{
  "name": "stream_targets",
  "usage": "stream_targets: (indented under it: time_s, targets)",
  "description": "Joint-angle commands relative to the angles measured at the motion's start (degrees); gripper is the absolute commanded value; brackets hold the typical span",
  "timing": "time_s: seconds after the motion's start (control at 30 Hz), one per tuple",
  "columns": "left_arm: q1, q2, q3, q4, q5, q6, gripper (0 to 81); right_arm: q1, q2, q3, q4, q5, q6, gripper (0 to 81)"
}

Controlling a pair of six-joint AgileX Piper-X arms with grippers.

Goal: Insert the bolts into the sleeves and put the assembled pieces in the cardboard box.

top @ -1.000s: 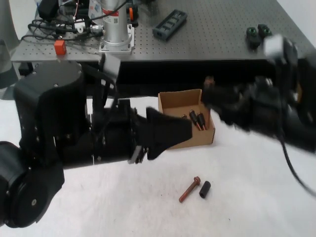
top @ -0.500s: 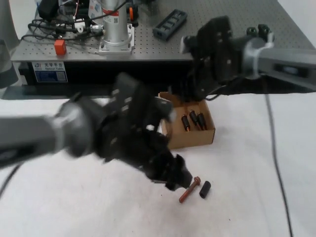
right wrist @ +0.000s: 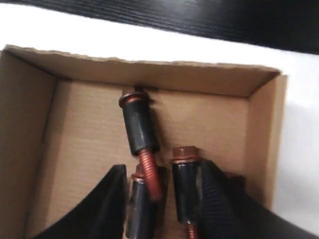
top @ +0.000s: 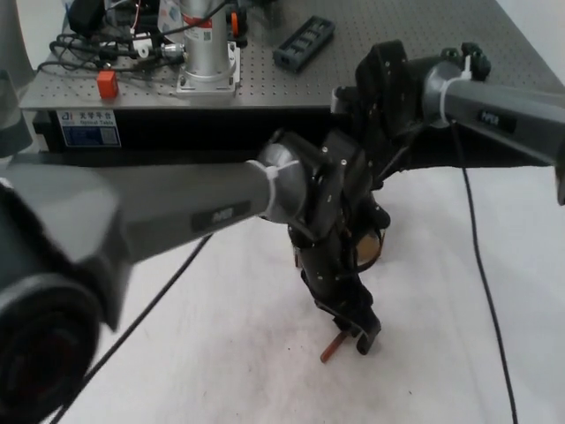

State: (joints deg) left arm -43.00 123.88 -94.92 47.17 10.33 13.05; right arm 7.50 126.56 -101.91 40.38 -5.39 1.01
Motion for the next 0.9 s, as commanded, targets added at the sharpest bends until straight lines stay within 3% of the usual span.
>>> stream_targets:
  time_s: [0.0,0.13,0.23,0.37,0.43,0.57,0.7,0.87]
  targets:
    - [-0.5,1.5,-2.6,3.5,-0.7,0.7,41.0,-0.7,-3.4,-1.0,0.6,-0.8,0.3,31.0]
    - [-0.9,3.5,-3.5,4.6,-0.7,0.7,38.3,-1.4,-6.7,-1.0,1.6,-0.8,0.3,30.6]
    - [-1.4,4.3,-3.6,5.6,-0.7,0.7,30.2,-1.6,-9.2,-1.0,3.9,-0.8,-0.7,30.6]
    - [-1.7,4.5,-3.6,5.6,-0.7,0.7,0.0,-1.6,-11.8,-1.0,13.0,-0.6,-3.0,30.6]
    - [-1.7,3.9,-3.8,6.3,-2.4,-1.8,0.1,-1.7,-12.1,-1.0,19.4,-0.3,-3.7,30.6]
    - [-0.6,1.5,-3.6,13.5,-12.0,-4.3,0.6,-1.7,-12.5,0.4,26.4,-0.8,-3.7,30.6]
    - [2.9,-4.4,0.7,14.5,-11.3,-6.8,0.6,-0.4,-15.8,5.8,26.2,-0.7,-3.6,30.6]
    - [7.7,-17.7,16.8,5.8,-11.4,-9.7,0.6,0.8,-21.1,16.1,22.9,-0.3,2.3,30.7]
